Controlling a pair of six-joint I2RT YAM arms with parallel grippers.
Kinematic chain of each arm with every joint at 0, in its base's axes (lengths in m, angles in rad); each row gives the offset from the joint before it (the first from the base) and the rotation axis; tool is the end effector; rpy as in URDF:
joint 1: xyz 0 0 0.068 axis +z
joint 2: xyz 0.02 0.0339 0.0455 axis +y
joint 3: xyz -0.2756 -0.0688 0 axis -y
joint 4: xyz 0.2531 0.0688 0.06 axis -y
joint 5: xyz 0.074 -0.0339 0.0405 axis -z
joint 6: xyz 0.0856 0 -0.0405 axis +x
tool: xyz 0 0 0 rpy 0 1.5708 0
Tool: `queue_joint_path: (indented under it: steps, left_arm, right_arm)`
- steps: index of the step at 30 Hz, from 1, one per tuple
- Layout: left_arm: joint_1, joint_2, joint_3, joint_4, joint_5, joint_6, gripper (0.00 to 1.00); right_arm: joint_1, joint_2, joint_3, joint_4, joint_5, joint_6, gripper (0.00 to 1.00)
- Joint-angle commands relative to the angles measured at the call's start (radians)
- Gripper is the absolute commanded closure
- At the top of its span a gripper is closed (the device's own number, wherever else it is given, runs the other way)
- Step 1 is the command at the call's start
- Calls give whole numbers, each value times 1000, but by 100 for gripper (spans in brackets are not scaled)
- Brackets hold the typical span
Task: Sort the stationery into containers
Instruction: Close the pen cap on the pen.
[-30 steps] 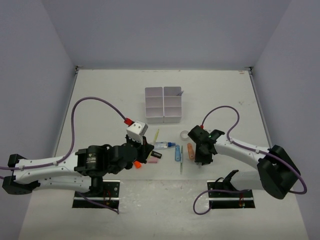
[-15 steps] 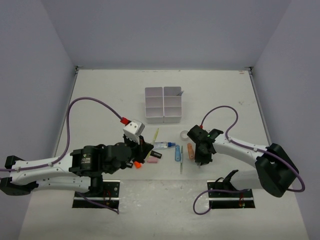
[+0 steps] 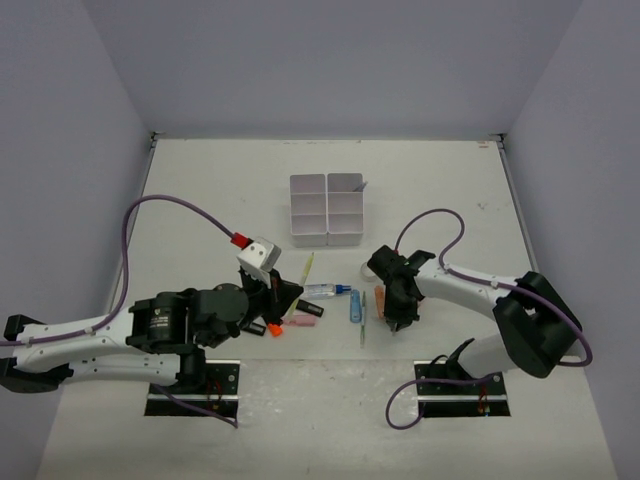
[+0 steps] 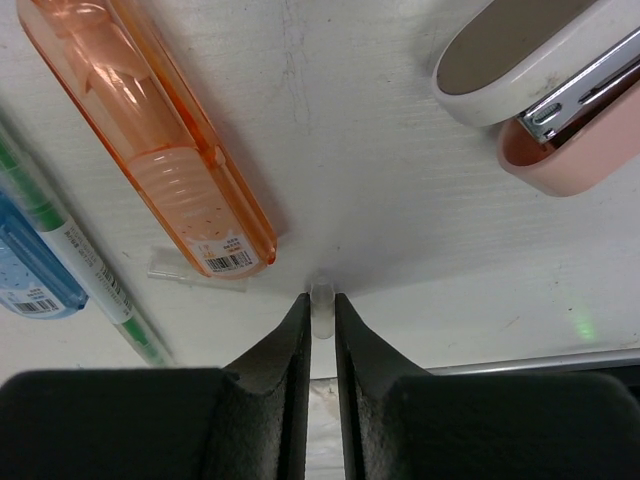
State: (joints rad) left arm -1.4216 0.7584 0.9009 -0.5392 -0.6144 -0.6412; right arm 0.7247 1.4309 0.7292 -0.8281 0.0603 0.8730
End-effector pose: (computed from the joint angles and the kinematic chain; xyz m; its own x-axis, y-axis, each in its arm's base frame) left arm 0.0777 -0.1852 0.3428 -0.4821 -0.0810 -0.8724 0.5499 0.7472 -0.3732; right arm 0.1682 0.1421 0.1095 -0.9863 0.1483 -0.0725 0.1492 0.9888 -0.0073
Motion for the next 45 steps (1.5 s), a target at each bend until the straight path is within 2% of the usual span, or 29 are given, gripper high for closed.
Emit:
queue_joint_path:
  steps: [1,6,7,9,12,16,21,23,24,25,26,28,32,37,45]
  left_arm:
    - [0,-8,19,23,-24,49,100]
    - [0,-5,20,12,-39,55,100]
    - [0,-5,22,11,-41,56,100]
    - [-2,-8,24,9,-48,56,100]
    - [-1,-7,21,13,-60,57,100]
    - [0,6,-5,53,-97,49,100]
    - [0,14,-84,236,-91,43,100]
    - [0,28,-163,429,-70,69,100]
    - [0,38,-184,490,-67,76,100]
    - [0,55,-226,561,-59,82,100]
    - [1,56,-229,615,-58,80,100]
    - [1,97,-292,758,-24,73,100]
    - [1,149,-364,1030,38,68,100]
    - [1,200,-379,1133,81,64,100]
    - [2,249,-352,1157,135,76,100]
  right_arm:
    - [8,9,33,-34,-16,15,87]
    - [14,26,43,-37,-36,11,88]
    - [18,37,53,-40,-36,11,89]
    - [22,32,53,-23,-16,18,100]
    - [22,-12,44,13,-18,27,100]
    - [24,-116,63,-16,54,40,100]
    - [23,-297,139,-38,126,23,100]
    - [22,-409,175,79,128,-46,100]
    - [24,-411,177,136,128,-72,100]
    - [25,-481,156,270,124,-118,100]
    - [25,-526,154,279,114,-144,100]
    - [24,-635,72,573,101,-167,100]
    - [24,-760,-34,899,42,-161,100]
    - [25,-816,-68,1033,-47,-160,100]
    - [25,-847,-92,1045,-145,-147,100]
